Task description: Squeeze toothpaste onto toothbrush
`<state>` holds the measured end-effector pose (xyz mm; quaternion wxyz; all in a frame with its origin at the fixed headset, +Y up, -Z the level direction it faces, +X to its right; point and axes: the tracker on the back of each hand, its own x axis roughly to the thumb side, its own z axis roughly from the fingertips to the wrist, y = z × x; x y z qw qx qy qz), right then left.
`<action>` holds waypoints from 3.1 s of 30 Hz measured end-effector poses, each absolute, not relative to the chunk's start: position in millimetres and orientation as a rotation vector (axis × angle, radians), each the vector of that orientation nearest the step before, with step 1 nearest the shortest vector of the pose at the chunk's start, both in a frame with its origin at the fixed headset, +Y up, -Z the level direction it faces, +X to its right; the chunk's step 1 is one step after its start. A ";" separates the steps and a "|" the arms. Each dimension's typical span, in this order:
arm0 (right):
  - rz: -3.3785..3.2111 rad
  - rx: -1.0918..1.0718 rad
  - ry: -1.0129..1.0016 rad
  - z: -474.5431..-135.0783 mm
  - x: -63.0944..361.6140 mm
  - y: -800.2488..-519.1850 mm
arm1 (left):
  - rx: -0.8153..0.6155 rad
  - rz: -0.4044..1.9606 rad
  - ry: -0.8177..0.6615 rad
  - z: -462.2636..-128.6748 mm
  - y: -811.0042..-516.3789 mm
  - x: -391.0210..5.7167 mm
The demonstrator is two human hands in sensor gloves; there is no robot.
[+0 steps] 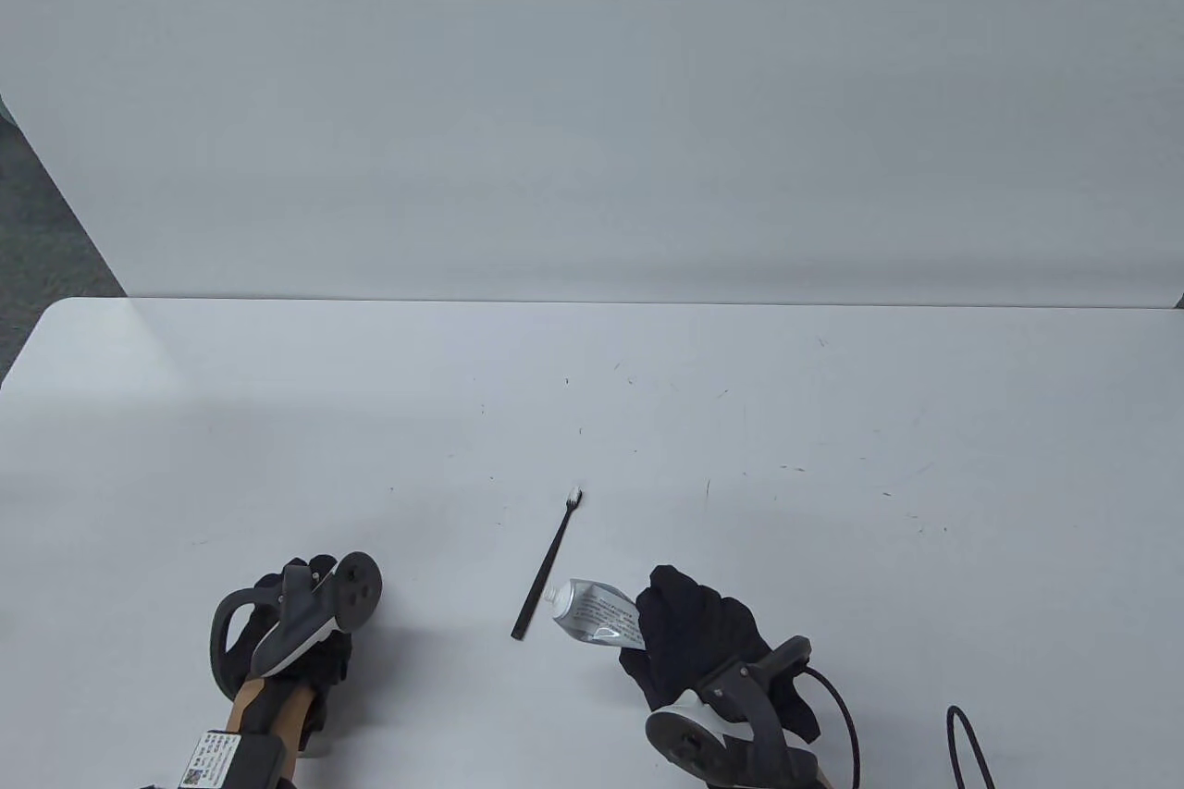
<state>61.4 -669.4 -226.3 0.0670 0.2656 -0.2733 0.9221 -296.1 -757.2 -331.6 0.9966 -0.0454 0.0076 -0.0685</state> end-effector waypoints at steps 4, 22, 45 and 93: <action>2.785 0.791 -0.809 -227.2 62.2 -669.4 | -0.113 -0.121 0.023 -331.4 -756.1 -297.7; 2.056 0.330 0.027 -279.1 133.1 -687.0 | 0.119 -0.003 -0.046 -286.5 -691.8 -269.9; 1.988 0.179 0.281 -292.1 142.5 -718.8 | -0.274 -0.084 0.178 -401.6 -754.9 -94.9; 1.653 0.332 0.168 -292.6 146.3 -711.5 | 0.061 0.625 -0.103 -315.0 -674.8 -178.0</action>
